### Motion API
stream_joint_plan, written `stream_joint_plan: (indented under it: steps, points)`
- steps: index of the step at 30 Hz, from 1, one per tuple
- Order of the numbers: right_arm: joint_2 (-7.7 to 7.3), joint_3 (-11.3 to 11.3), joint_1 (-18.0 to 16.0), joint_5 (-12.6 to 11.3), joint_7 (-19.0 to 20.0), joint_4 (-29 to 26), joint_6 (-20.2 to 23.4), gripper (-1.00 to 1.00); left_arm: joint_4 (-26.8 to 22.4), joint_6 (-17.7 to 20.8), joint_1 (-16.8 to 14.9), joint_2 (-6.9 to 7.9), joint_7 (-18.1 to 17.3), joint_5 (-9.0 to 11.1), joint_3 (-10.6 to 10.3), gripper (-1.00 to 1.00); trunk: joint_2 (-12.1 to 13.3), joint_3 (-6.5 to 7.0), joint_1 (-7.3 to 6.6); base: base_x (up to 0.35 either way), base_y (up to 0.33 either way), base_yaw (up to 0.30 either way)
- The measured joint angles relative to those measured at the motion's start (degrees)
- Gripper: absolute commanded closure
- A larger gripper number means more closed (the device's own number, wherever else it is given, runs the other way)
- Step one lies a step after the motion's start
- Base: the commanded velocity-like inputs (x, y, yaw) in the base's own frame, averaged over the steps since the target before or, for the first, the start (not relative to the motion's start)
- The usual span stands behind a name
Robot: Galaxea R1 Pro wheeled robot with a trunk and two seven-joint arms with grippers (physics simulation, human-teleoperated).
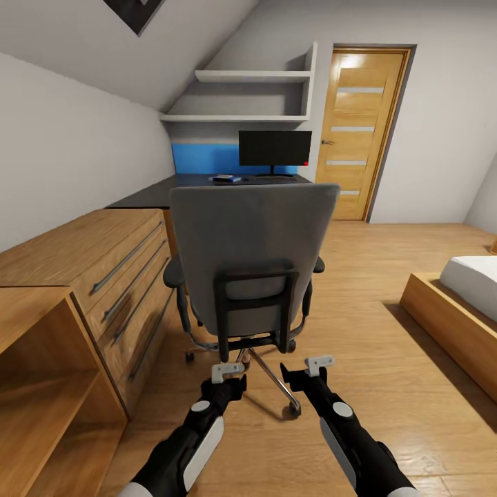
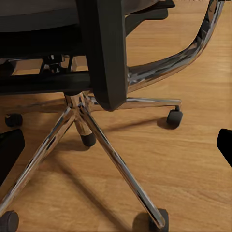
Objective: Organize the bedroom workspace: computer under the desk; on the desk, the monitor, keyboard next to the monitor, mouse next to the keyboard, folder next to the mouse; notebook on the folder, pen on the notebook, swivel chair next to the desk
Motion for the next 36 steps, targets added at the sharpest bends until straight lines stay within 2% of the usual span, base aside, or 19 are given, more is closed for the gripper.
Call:
stream_joint_plan:
  steps: [7, 11, 21, 23, 26, 36]
  points:
    - [0.02, 0.0, 0.0, 0.1, -0.1, 0.2, -1.8, -1.00, -4.0, -0.1, 0.0, 0.41, 0.2, 0.0, -1.2, -1.00, 0.0, 0.00, 0.00, 0.000, 0.000, 0.000]
    - [0.05, 0.0, 0.0, 0.2, -0.2, 0.3, -2.2, -1.00, -4.6, -0.1, 0.0, 0.48, 0.1, 0.1, -1.4, -1.00, 0.0, 0.00, 0.00, 0.000, 0.000, 0.000]
    - [0.31, 0.3, 0.0, 0.2, -0.1, 2.5, -2.5, -1.00, -1.1, -1.1, 0.0, 0.55, 0.0, 0.1, -1.5, -1.00, 0.0, 0.00, 0.00, 0.000, 0.000, 0.000]
    - [0.37, 0.4, 0.0, 0.2, 0.0, 3.0, -2.5, -1.00, -0.6, -1.5, 0.0, 0.93, 0.1, 0.2, -1.4, -1.00, 0.0, 0.00, 0.00, 0.000, 0.000, 0.000]
    - [0.40, 0.4, 0.0, 0.2, 0.1, 3.7, -2.6, -1.00, -0.4, -1.8, 0.0, 1.59, 0.1, 0.2, -1.5, -1.00, 0.0, 0.00, 0.00, 0.000, 0.000, 0.000]
    - [0.39, 1.1, 0.0, 0.2, 0.1, 4.6, -4.8, -1.00, -0.3, -1.9, 0.0, 2.09, 0.2, 0.2, -1.5, -1.00, 0.0, 0.00, -0.01, 0.023, 0.000, 0.000]
